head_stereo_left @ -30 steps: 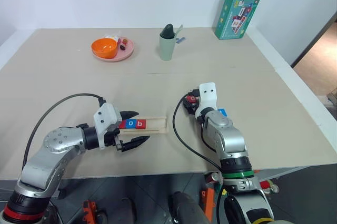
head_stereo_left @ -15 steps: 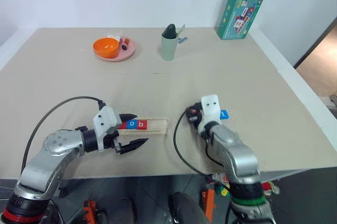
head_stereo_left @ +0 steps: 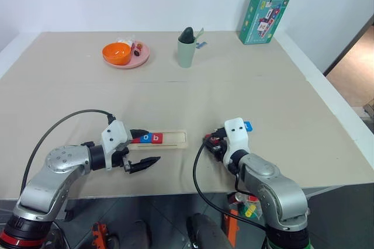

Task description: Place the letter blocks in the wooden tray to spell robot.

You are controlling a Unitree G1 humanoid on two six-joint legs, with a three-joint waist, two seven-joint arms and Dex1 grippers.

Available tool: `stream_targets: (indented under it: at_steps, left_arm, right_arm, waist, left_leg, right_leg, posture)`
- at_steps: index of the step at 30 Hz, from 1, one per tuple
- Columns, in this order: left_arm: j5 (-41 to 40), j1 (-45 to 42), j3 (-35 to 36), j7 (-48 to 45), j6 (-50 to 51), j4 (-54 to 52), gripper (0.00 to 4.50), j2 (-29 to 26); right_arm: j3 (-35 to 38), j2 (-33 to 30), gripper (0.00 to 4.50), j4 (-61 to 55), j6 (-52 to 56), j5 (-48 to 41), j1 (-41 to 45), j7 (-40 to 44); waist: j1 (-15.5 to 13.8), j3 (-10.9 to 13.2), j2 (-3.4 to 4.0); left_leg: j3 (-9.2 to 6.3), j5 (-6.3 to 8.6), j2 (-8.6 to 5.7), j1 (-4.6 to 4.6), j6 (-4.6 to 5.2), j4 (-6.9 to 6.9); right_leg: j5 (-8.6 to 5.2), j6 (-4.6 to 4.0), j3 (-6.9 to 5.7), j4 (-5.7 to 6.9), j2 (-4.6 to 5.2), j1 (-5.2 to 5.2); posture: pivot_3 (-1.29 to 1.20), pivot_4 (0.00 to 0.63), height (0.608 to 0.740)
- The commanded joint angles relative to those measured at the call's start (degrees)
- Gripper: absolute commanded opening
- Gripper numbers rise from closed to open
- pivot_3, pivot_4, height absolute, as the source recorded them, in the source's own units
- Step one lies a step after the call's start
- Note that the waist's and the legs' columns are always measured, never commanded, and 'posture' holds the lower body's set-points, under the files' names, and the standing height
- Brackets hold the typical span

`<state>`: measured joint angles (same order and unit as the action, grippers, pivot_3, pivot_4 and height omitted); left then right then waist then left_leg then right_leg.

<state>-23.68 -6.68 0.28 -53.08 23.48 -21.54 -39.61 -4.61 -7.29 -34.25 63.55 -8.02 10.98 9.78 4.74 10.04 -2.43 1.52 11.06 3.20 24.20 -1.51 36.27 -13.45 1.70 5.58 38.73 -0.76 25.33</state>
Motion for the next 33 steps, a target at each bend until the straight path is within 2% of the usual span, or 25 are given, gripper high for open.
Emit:
stream_targets:
  at_steps: [1, 2, 3, 7, 9, 11, 13, 18, 22, 29, 30, 31, 33]
  left_arm:
    - [0.10, -0.51, 0.83, -0.35, -1.20, -1.03, 4.50, -0.89]
    - [0.13, -0.51, 0.85, -0.32, -1.15, -1.09, 4.50, -0.89]
    - [0.18, -0.46, 0.88, -0.28, -1.12, -1.17, 4.50, -0.91]
    - [0.34, -0.39, 0.73, -0.18, -1.19, -1.19, 4.50, -0.90]
    - [0.37, -0.80, 0.51, -0.46, -1.42, -0.75, 4.50, -0.81]
    - [0.56, -1.41, 0.05, -0.75, -1.82, -0.07, 4.50, -0.54]
    - [0.76, -1.90, -0.33, -0.81, -2.04, 0.34, 4.50, -0.31]
    - [0.86, -1.42, -0.40, -0.30, -2.08, -0.42, 4.50, -0.11]
    - [0.78, -0.24, 0.31, 0.27, -1.69, -1.65, 4.50, -0.48]
    - [0.58, 1.39, 1.40, 1.08, -1.16, -3.20, 4.50, -0.92]
    - [0.58, 1.57, 1.44, 1.21, -1.06, -3.41, 4.50, -0.96]
    - [0.57, 1.73, 1.45, 1.34, -0.97, -3.59, 4.50, -1.00]
    - [0.53, 2.06, 1.48, 1.53, -0.73, -3.99, 4.50, -1.09]
  right_arm:
    - [2.67, -0.61, 3.82, -2.35, -1.03, -0.32, 1.57, -0.71]
    - [4.28, -0.97, 4.26, -2.45, -0.63, -0.80, 2.62, -0.48]
    - [6.28, -2.44, 4.46, -2.28, -0.35, -1.88, 4.48, 0.96]
    - [11.64, -14.68, 4.46, 5.04, -4.80, -8.78, 12.91, 15.37]
    - [9.38, -22.47, 4.46, 11.49, -11.19, -12.73, 15.27, 29.77]
    - [3.37, -30.26, 4.46, 19.15, -23.35, -12.48, 15.55, 46.55]
    - [-1.24, -33.57, 4.46, 25.97, -34.48, -10.95, 16.44, 57.62]
    - [-6.27, -31.89, 4.46, 43.61, -49.49, -7.63, 22.41, 67.66]
    - [-7.73, -29.22, 4.46, 55.15, -56.76, -5.14, 27.83, 70.46]
    - [-8.84, -27.17, 4.46, 64.30, -63.97, -2.52, 30.02, 73.93]
    - [-8.83, -26.96, 3.94, 65.38, -64.94, -2.05, 30.05, 73.94]
    - [-8.63, -26.70, 3.64, 66.22, -65.45, -1.83, 30.05, 73.86]
    - [-8.47, -26.36, 3.56, 67.93, -67.71, -0.94, 29.78, 73.61]
  waist:
    - [-0.03, 0.00, 0.01]
    - [-0.04, 0.00, 0.01]
    - [-0.04, 0.00, 0.01]
    - [-0.05, 0.04, 0.03]
    - [-0.05, 0.04, 0.03]
    - [-0.12, 0.03, 0.01]
    - [-0.18, 0.02, 0.01]
    - [-0.05, 0.08, 0.09]
    - [-0.12, 0.08, 0.10]
    - [-0.42, 0.09, 0.10]
    - [-0.43, 0.09, 0.10]
    - [-0.43, 0.09, 0.10]
    - [-0.44, 0.09, 0.11]
  left_leg:
    - [-0.01, 0.00, 0.00, 0.00, 0.00, 0.00]
    - [0.00, 0.00, 0.00, 0.02, 0.00, -0.01]
    - [0.00, 0.00, -0.02, 0.03, 0.00, 0.00]
    - [0.03, 0.00, -0.11, 0.02, 0.01, 0.08]
    - [0.04, -0.01, -0.13, 0.01, 0.02, 0.08]
    - [0.01, 0.00, -0.11, -0.01, 0.05, 0.02]
    - [-0.02, 0.06, -0.08, -0.06, 0.14, -0.06]
    - [0.01, 0.23, -0.06, 0.04, 0.42, -0.08]
    - [0.02, 0.23, -0.07, 0.05, 0.42, -0.06]
    - [0.01, 0.22, -0.10, 0.05, 0.40, 0.03]
    - [0.02, 0.22, -0.11, 0.05, 0.40, 0.04]
    - [0.03, 0.22, -0.12, 0.05, 0.40, 0.05]
    - [0.04, 0.22, -0.12, 0.05, 0.39, 0.08]
  right_leg:
    - [0.00, 0.00, 0.00, 0.00, 0.00, 0.00]
    - [0.00, 0.01, 0.00, 0.00, 0.00, 0.01]
    - [0.00, 0.01, 0.00, 0.00, 0.01, 0.01]
    - [0.04, 0.08, 0.06, -0.03, 0.06, -0.04]
    - [0.04, 0.08, 0.07, -0.10, 0.07, -0.08]
    - [0.05, 0.08, 0.02, -0.24, 0.05, -0.14]
    - [0.05, 0.08, -0.07, -0.40, 0.02, -0.23]
    - [0.24, 0.50, 0.01, -0.45, -0.03, -0.16]
    - [0.26, 0.54, 0.03, -0.45, -0.02, -0.16]
    - [0.28, 0.55, 0.02, -0.45, 0.03, -0.22]
    - [0.29, 0.56, 0.03, -0.45, 0.05, -0.23]
    - [0.29, 0.57, 0.04, -0.45, 0.05, -0.23]
    - [0.32, 0.58, 0.06, -0.44, 0.05, -0.23]
  posture:
    - [0.00, 0.150, 0.740]
    - [0.00, 0.150, 0.740]
    - [0.00, 0.150, 0.740]
    - [0.00, 0.150, 0.740]
    - [0.00, 0.150, 0.740]
    - [0.00, 0.150, 0.740]
    - [0.00, 0.150, 0.740]
    - [0.00, 0.150, 0.740]
    - [0.00, 0.150, 0.740]
    - [0.00, 0.150, 0.740]
    - [0.00, 0.150, 0.740]
    - [0.00, 0.150, 0.740]
    - [0.00, 0.150, 0.740]
